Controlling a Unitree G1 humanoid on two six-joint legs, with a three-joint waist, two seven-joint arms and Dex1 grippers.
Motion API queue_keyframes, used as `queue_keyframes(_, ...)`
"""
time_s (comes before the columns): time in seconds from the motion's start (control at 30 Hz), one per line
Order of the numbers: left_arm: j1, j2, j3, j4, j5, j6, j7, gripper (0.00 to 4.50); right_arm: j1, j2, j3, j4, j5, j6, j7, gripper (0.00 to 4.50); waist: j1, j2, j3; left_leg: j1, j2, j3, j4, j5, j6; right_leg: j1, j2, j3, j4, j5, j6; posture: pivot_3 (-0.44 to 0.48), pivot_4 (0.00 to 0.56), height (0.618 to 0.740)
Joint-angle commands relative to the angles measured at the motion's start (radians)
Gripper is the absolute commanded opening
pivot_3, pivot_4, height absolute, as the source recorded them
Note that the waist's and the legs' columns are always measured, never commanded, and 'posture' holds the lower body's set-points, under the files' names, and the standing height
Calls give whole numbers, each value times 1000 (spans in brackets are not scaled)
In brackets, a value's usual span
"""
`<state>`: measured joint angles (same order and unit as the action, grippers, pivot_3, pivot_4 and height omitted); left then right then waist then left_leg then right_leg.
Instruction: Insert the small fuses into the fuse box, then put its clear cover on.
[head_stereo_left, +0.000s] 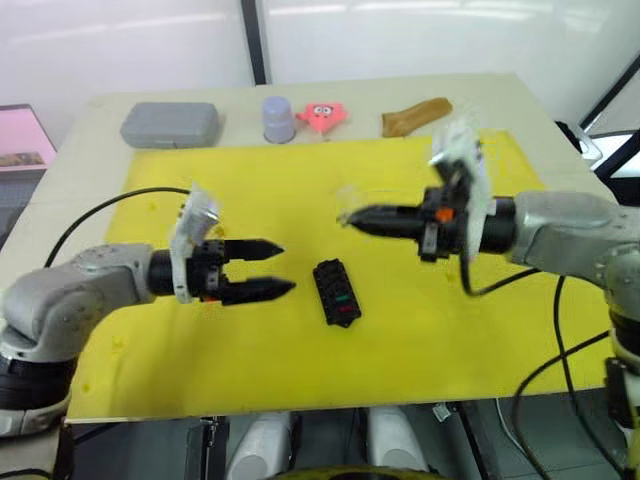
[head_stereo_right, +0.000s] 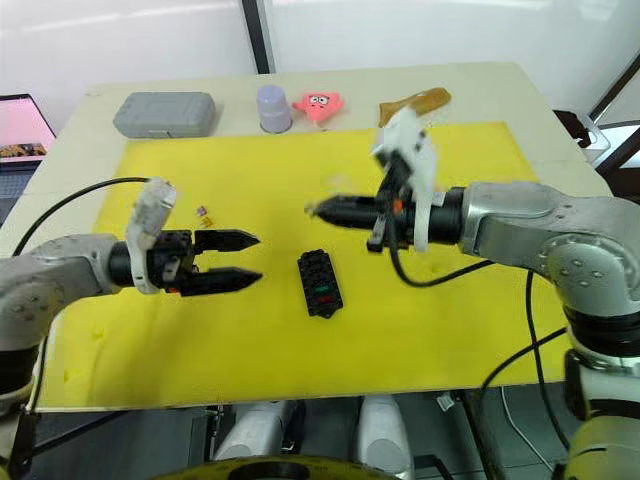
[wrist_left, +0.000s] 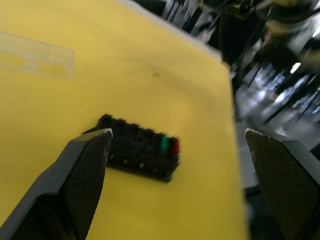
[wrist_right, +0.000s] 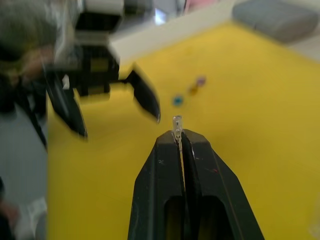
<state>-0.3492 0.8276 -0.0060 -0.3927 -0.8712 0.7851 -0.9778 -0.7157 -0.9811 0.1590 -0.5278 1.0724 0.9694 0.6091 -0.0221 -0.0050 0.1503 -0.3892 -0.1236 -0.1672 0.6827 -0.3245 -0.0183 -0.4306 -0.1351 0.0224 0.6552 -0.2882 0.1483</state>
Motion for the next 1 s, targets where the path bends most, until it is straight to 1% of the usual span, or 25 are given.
queue_keyframes(0.03, 28, 2, -119, -32, 252, -234, -53, 4461, -36, -27, 166, -8, -293, -158, 205, 0, 6, 0, 0, 0, 0, 1, 0, 0, 0, 0, 0, 0, 0, 0, 0, 0, 150, 740)
queue_keyframes(0.17, 39, -47, -184, 10, 394, -355, -30, 4461, -67, -2, 275, 56, -507, -288, 338, 0, 9, 0, 0, -1, 0, 1, 0, 0, 0, -1, -1, 0, 0, 0, 0, 0, 150, 740)
queue_keyframes(0.23, 41, -61, -212, 26, 453, -406, -39, 4461, -77, 14, 296, 85, -560, -314, 388, 0, 11, 0, 0, -1, 0, 1, 1, 0, 0, -1, -1, 0, 0, 0, 0, 0, 150, 740)
queue_keyframes(0.3, 37, -77, -228, 36, 484, -426, -36, 4461, -82, 28, 310, 99, -600, -334, 438, 0, 12, 0, 0, -1, 0, 1, 0, 0, 0, -1, -1, 0, 0, 0, 0, 0, 150, 740)
queue_keyframes(0.4, 30, -107, -240, 37, 506, -432, -33, 4461, -86, 49, 341, 122, -690, -387, 491, 0, 11, 0, 0, -1, 0, 0, 0, 0, 0, -1, -1, 0, 0, 0, 0, 0, 150, 740)
queue_keyframes(0.5, 23, -121, -245, 48, 526, -443, -45, 4461, -86, 71, 346, 148, -742, -410, 531, 0, 11, 0, 0, -1, 0, 0, 1, 0, 0, -1, 0, 0, 0, 0, 0, 0, 150, 740)
queue_keyframes(0.77, 10, -134, -243, 80, 551, -473, -78, 4461, -79, 121, 336, 174, -805, -415, 595, 0, 11, 0, 0, -1, 0, 0, 1, 0, 0, -1, 0, -1, 0, 0, 0, 0, 150, 740)
queue_keyframes(1.0, 2, -152, -241, 83, 553, -479, -94, 4461, -75, 141, 335, 194, -853, -420, 632, 0, 10, 0, 0, -1, 0, 0, 1, 0, 0, -1, 0, -1, 0, 0, 0, 0, 150, 740)
